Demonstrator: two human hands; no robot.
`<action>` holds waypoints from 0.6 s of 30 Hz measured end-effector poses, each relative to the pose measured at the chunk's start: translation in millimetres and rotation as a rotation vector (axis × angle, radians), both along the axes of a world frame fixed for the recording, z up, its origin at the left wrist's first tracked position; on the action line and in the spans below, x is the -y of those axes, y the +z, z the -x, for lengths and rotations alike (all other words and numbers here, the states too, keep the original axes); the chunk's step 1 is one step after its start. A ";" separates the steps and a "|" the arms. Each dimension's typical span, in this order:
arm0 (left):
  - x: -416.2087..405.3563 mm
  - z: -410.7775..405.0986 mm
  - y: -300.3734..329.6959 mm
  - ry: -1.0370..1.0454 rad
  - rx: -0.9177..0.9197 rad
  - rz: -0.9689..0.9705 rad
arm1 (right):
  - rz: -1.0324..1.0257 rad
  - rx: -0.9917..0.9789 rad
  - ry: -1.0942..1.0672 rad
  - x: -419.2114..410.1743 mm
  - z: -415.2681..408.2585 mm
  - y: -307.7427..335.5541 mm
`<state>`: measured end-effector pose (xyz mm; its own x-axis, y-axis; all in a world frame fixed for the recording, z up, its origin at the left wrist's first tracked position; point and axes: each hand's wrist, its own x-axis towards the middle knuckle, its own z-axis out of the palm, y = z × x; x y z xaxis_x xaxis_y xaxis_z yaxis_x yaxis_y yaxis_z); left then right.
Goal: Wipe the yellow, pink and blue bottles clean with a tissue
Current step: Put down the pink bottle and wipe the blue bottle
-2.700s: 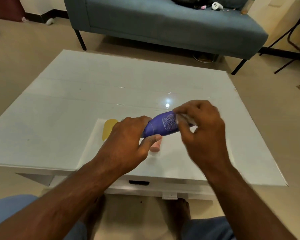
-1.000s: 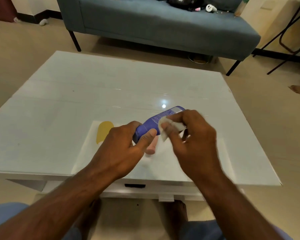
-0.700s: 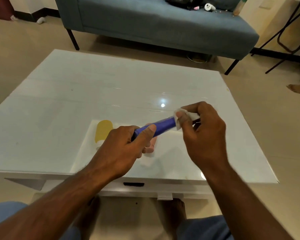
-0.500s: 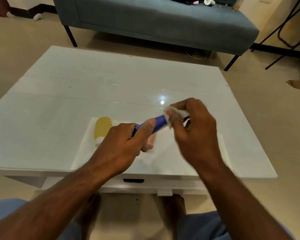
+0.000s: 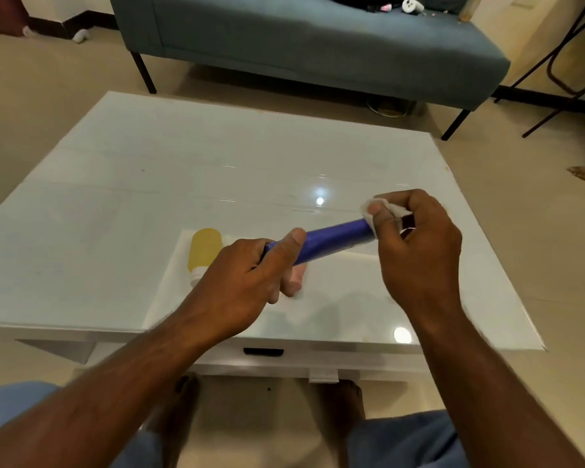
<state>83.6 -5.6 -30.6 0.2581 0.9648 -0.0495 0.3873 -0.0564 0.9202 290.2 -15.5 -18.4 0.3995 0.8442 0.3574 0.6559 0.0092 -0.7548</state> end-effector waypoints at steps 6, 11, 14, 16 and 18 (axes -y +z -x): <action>-3.9 -4.9 3.3 0.036 0.197 0.220 | -0.162 0.108 0.280 18.8 44.7 -6.1; -9.9 -2.0 6.3 -0.019 0.277 0.307 | -0.173 0.015 0.209 7.4 36.8 -3.0; -6.9 -0.9 6.0 -0.104 0.266 0.357 | -0.156 -0.128 0.036 1.1 14.6 3.9; -4.2 -3.2 5.5 -0.137 0.274 0.382 | -0.155 -0.102 0.097 9.0 24.7 2.3; -3.1 -5.2 5.5 -0.113 0.350 0.434 | -0.153 -0.037 0.281 20.5 47.8 -2.4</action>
<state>88.8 -2.4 -25.1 0.4307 0.8405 -0.3286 0.0690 0.3323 0.9406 242.4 -36.0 -20.9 0.1735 0.8609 0.4782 0.5835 0.3013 -0.7542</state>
